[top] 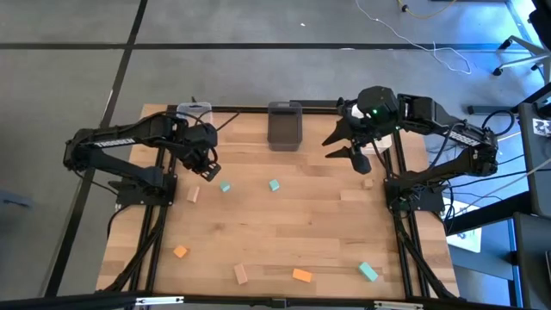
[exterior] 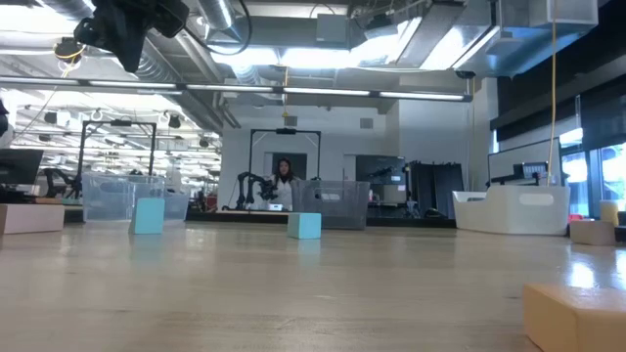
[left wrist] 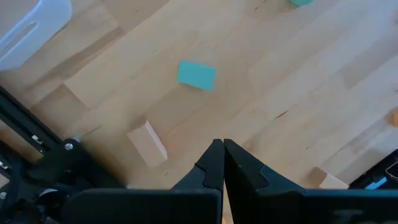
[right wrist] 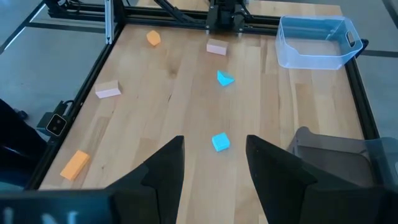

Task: Sort & place blocks by color
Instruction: Put the top left blue block into the black bin

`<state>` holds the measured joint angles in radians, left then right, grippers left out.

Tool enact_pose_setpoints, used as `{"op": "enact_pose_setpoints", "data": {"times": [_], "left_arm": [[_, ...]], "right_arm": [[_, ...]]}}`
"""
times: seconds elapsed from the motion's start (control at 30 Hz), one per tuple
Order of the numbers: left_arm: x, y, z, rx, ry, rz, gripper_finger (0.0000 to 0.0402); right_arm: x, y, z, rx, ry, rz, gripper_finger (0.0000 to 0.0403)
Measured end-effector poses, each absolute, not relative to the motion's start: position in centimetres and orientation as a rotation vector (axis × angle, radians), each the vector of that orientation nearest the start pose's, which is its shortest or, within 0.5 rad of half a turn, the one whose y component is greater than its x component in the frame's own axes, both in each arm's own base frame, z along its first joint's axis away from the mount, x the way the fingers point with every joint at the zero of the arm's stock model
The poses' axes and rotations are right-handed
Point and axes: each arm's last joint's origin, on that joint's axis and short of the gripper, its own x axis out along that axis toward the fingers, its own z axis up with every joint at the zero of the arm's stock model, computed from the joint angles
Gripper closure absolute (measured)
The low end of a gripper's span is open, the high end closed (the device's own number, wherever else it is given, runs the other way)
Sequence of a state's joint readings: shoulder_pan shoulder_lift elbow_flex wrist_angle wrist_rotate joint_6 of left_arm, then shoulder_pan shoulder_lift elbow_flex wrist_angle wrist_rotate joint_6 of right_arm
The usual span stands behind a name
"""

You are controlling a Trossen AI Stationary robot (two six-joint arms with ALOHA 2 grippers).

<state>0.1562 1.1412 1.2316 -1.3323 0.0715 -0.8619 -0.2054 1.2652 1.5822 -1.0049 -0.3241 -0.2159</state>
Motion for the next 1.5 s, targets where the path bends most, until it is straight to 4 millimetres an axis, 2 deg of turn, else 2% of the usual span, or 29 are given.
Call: {"op": "enact_pose_setpoints", "data": {"times": [0.23,0.43,0.67,0.8,1.07,1.2,1.33,1.5], "left_arm": [[17.7,2.6,33.4,-0.877,1.138,0.620,0.0401],[17.0,2.7,33.1,-0.911,1.160,0.768,0.0401],[16.7,2.6,33.1,-0.918,1.199,0.761,0.0395],[16.9,2.5,33.1,-0.921,1.186,0.748,0.0355],[17.2,2.7,33.2,-0.868,1.150,0.730,0.0232],[18.0,2.9,32.7,-0.848,1.167,0.746,0.0183],[18.3,2.9,32.4,-0.845,1.179,0.763,0.0161],[19.2,3.1,31.9,-0.832,1.186,0.769,0.0161]], "right_arm": [[22.5,-3.8,42.8,-0.027,0.647,0.184,0.0230],[22.5,-3.8,42.8,-0.027,0.647,0.184,0.0230],[22.5,-3.8,42.8,-0.027,0.647,0.184,0.0230],[22.5,-3.8,42.8,-0.027,0.647,0.184,0.0230],[22.5,-3.8,42.8,-0.027,0.647,0.184,0.0230],[22.5,-3.8,42.8,-0.027,0.647,0.184,0.0230],[22.5,-3.8,42.8,-0.027,0.647,0.184,0.0230],[22.5,-3.8,42.8,-0.027,0.647,0.184,0.0230]]}}
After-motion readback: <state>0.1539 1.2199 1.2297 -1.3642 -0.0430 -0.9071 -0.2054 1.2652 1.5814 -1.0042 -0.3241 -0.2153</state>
